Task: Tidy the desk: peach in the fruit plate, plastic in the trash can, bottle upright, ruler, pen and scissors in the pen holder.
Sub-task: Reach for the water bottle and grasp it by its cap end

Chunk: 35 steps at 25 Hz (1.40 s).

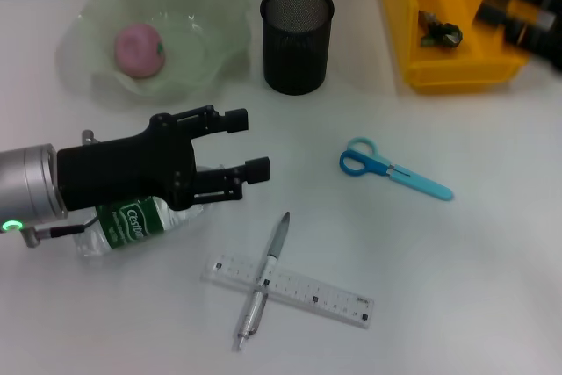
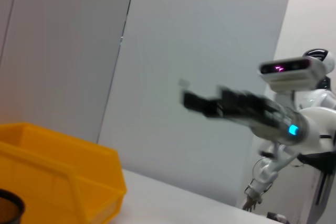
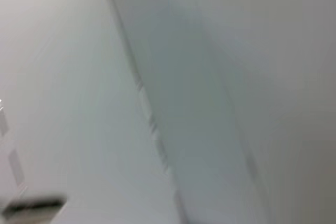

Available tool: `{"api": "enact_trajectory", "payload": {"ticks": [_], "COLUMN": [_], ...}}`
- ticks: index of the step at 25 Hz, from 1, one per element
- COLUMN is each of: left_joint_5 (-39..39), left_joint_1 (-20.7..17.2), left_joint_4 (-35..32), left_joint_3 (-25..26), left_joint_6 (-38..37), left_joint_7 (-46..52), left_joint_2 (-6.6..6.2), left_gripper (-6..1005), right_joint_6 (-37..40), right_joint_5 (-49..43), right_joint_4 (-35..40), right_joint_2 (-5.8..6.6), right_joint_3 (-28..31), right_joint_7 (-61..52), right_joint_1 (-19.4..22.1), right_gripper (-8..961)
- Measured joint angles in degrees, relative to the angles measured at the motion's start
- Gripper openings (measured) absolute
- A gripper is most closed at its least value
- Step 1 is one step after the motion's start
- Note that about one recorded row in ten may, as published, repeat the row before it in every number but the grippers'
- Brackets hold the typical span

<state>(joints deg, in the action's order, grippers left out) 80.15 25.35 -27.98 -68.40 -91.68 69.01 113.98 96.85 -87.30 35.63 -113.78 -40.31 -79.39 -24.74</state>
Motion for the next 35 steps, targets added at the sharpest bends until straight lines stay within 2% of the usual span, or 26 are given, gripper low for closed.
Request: {"api": "enact_trajectory", "payload": {"ticks": [1,3,6,7,9,14,18,19,22,24,26,27,28,29,30,31,33,34,35], "left_joint_5": [0.0,0.4,4.1,4.1,6.3,10.1,10.1,18.6,20.5,28.4,28.4,32.1,32.1,43.6,43.6,48.1,48.1,54.4,54.4], "left_joint_1": [0.1,0.3,0.9,0.9,1.1,1.2,1.2,3.0,3.5,5.6,5.6,6.8,6.8,11.1,11.1,13.0,13.0,15.7,15.7], "left_joint_4": [-0.2,-0.7,-1.9,-1.9,-3.7,-7.4,-7.4,-13.6,-15.0,-21.0,-21.0,-22.8,-22.8,-26.5,-26.5,-27.3,-27.3,-27.8,-27.8], "left_joint_3": [-0.1,-0.2,0.8,0.8,1.3,1.5,1.5,1.5,1.5,1.5,1.5,1.5,1.5,1.5,1.5,1.4,1.4,1.0,1.0], "left_joint_6": [0.4,1.2,2.3,2.3,2.9,4.5,4.5,7.3,7.8,9.0,9.0,9.2,9.2,9.2,9.2,9.0,9.0,8.6,8.6], "left_joint_7": [0.4,1.4,4.2,4.2,6.3,10.4,10.4,18.0,19.4,25.8,25.8,28.3,28.3,35.8,35.8,38.4,38.4,41.4,41.4], "left_joint_2": [-0.19,-0.62,-1.15,-1.15,-1.19,-1.16,-1.16,-0.48,-0.26,0.64,0.64,1.08,1.08,2.59,2.59,3.33,3.33,4.21,4.21], "left_gripper": [801,801,802,802,802,802,801,801,801,801,801,801,801,801,801,801,801,801,801], "right_joint_6": [1.9,2.2,2.8,2.8,1.5,-3.0,-5.1,-6.0,-6.2,-6.2,-6.2,-6.4,-6.5,-6.8,-6.8,-6.9,-6.9,-6.9,-6.9], "right_joint_5": [-5.2,-7.5,-15.2,-15.2,-21.8,-30.0,-30.8,-30.7,-30.6,-30.6,-30.7,-30.7,-30.8,-30.8,-30.8,-30.8,-30.8,-30.7,-30.7], "right_joint_4": [0.0,0.0,0.3,0.3,1.1,-2.5,-3.9,-3.9,-4.0,-4.0,-4.0,-4.0,-4.0,-4.0,-4.0,-4.0,-4.0,-4.0,-3.9], "right_joint_2": [-0.09,-0.37,-2.79,-2.79,-4.18,-4.57,-4.71,-4.77,-4.78,-4.79,-4.79,-4.79,-4.78,-4.74,-4.74,-4.73,-4.72,-4.72,-4.69], "right_joint_3": [0.0,0.0,0.0,0.0,-0.1,-0.2,-0.8,-0.7,-0.5,-0.4,-0.4,-0.4,-0.4,-0.3,-0.3,-0.3,-0.3,-0.2,-0.2], "right_joint_7": [1.2,2.1,6.8,6.8,8.5,13.1,15.5,16.0,16.2,16.4,16.4,16.4,16.4,16.4,16.4,16.4,16.4,16.4,16.3], "right_joint_1": [0.3,0.4,0.5,0.5,-0.3,-3.0,-3.2,-3.0,-2.9,-2.9,-3.0,-3.0,-3.1,-3.2,-3.2,-3.2,-3.2,-3.3,-3.3], "right_gripper": [668,692,728,740,763,811,811,811,811,811,811,811,811,811,811,811,811,811,811]}}
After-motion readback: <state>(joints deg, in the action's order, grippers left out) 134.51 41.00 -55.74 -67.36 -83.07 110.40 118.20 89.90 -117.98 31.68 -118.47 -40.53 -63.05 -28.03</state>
